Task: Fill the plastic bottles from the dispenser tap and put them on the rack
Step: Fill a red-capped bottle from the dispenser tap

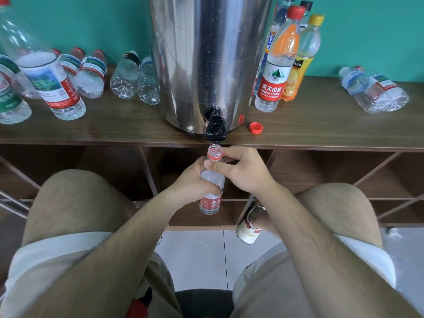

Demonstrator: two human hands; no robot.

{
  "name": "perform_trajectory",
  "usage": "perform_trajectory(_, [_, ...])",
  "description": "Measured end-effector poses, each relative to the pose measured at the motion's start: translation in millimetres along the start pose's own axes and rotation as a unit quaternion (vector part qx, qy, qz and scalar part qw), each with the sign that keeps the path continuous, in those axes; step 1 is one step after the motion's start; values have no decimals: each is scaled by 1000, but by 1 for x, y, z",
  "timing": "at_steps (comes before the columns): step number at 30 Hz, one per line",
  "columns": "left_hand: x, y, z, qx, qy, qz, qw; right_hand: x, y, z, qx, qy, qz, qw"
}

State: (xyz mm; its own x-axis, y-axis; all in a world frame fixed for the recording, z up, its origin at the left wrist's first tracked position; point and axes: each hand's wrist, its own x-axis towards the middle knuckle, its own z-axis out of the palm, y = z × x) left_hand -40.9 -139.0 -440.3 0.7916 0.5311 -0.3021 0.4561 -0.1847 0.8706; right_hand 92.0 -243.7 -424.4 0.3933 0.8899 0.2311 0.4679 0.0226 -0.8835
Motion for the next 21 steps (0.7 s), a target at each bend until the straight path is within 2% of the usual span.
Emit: perform_trajectory(21, [-6,5,-1,-1,0,-6,1000,-1,-1,3,-11,11,9,1000])
